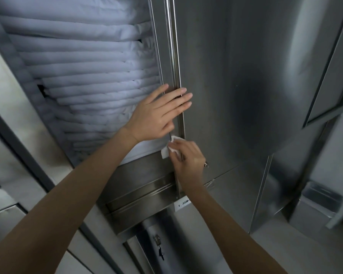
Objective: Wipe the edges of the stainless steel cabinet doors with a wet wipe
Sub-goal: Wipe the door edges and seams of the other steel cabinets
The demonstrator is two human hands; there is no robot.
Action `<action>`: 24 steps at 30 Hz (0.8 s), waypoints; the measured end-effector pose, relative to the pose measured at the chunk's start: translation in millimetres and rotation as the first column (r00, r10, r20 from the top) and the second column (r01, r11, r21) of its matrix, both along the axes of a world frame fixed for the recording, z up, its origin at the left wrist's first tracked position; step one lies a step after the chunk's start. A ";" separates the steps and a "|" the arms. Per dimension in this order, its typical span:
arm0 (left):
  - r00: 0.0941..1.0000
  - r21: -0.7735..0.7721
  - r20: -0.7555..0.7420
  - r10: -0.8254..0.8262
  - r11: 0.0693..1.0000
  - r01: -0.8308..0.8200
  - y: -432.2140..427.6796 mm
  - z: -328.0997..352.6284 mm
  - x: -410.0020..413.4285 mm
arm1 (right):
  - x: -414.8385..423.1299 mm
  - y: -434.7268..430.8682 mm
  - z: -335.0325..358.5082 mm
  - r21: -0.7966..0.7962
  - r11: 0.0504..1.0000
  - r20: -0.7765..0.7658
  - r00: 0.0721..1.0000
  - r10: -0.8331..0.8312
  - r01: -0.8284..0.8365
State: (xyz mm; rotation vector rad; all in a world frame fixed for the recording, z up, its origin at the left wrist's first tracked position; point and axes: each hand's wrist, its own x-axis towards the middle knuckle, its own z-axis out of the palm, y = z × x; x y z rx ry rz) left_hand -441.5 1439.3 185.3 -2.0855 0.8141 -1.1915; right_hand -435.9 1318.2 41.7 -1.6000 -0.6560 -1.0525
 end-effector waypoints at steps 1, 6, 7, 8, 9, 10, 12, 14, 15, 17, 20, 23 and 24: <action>1.000 0.009 0.002 0.009 1.000 -0.009 0.0 -0.1 -1.0 | -2.5 1.1 -7.5 -0.002 1.000 -0.035 0.999 -0.011 0.011; 0.995 0.051 0.042 0.094 0.994 -0.096 -6.8 -0.4 -10.7 | -34.0 -28.7 -85.6 -0.294 0.951 -0.356 0.934 -0.013 -0.099; 0.992 0.055 0.043 0.120 0.991 -0.122 -8.7 -0.7 -12.9 | -36.0 -35.2 -88.6 -0.310 0.942 -0.426 0.905 -0.016 -0.130; 0.988 0.059 0.046 0.145 0.987 -0.147 -9.8 -0.9 -15.3 | -36.3 -40.5 -86.9 -0.308 0.942 -0.442 0.897 -0.020 -0.130; 0.986 0.062 0.048 0.162 0.984 -0.165 -10.5 -0.9 -17.0 | -35.3 -45.6 -83.7 -0.289 0.950 -0.420 0.907 -0.012 -0.121; 0.983 0.065 0.050 0.174 0.982 -0.177 -10.8 -0.7 -18.4 | -35.0 -50.9 -79.3 -0.256 0.960 -0.389 0.921 0.003 -0.111; 0.978 0.072 0.050 0.204 0.976 -0.208 -11.0 -1.9 -20.4 | -35.9 -61.9 -69.6 -0.205 0.973 -0.367 0.930 0.022 -0.104; 0.962 0.089 0.069 0.264 0.959 -0.269 -8.9 -5.4 -23.4 | -36.1 -70.9 -63.4 -0.217 0.971 -0.363 0.932 0.010 -0.095; 0.952 0.101 0.089 0.293 0.948 -0.301 -6.9 -6.8 -25.1 | -36.2 -73.8 -61.9 -0.228 0.969 -0.349 0.937 0.011 -0.096; 0.939 0.111 0.124 0.320 0.936 -0.334 -1.5 -7.9 -29.5 | -37.4 -76.6 -59.5 -0.248 0.961 -0.313 0.949 0.039 -0.121; 0.932 0.102 0.131 0.338 0.930 -0.352 6.9 -9.1 -41.2 | -41.6 -75.3 -60.8 -0.301 0.939 -0.249 0.964 0.093 -0.168; 0.931 0.060 0.130 0.341 0.934 -0.351 12.5 -11.6 -55.8 | -47.4 -70.1 -66.9 -0.288 0.921 -0.271 0.945 0.183 -0.261; 0.936 0.038 0.118 0.332 0.940 -0.338 14.4 -12.4 -60.8 | -49.7 -67.8 -68.4 -0.278 0.912 -0.294 0.930 0.220 -0.303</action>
